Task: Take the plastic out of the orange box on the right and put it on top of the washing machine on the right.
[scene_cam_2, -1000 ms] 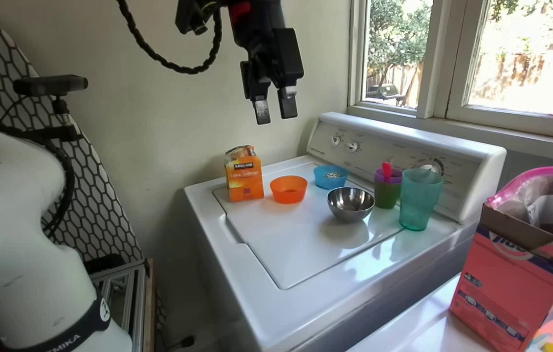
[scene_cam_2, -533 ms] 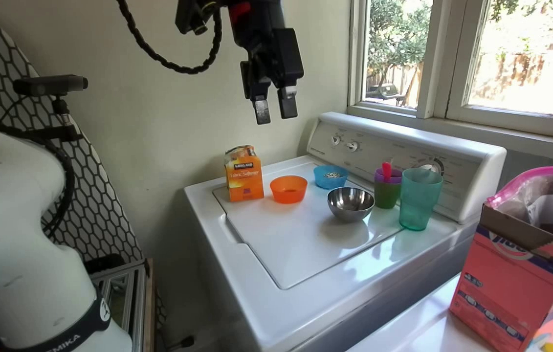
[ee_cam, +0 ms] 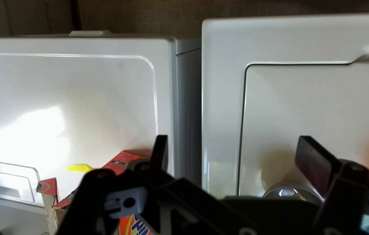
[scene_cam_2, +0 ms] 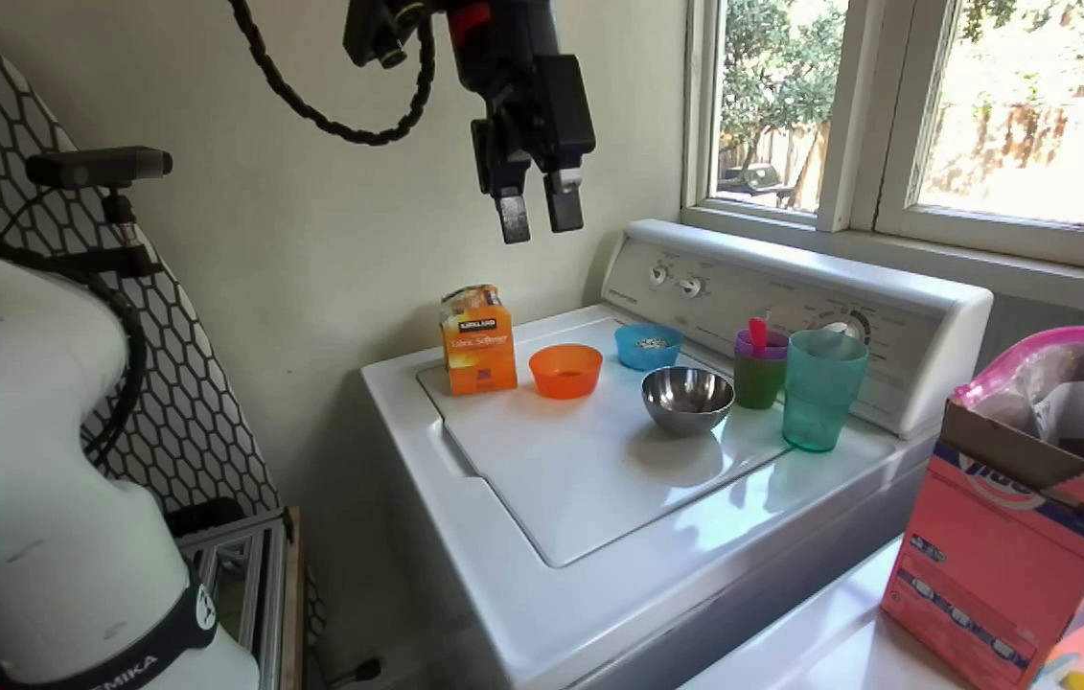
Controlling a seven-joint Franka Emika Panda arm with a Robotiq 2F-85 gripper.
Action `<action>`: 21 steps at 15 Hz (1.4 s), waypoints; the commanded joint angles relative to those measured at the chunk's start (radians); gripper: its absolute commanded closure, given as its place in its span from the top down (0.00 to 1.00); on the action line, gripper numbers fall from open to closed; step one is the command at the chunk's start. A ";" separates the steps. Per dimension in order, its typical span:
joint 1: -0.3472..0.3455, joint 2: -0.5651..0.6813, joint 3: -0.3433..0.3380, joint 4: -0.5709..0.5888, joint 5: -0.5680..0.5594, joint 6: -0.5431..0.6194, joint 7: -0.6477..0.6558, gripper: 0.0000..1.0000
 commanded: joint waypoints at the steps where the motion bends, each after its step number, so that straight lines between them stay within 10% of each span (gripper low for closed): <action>1: 0.023 0.002 -0.017 0.003 -0.010 -0.006 0.010 1.00; 12: 0.017 0.061 -0.029 0.039 0.038 0.058 0.091 1.00; 21: -0.027 0.366 -0.091 0.336 0.000 0.079 0.079 1.00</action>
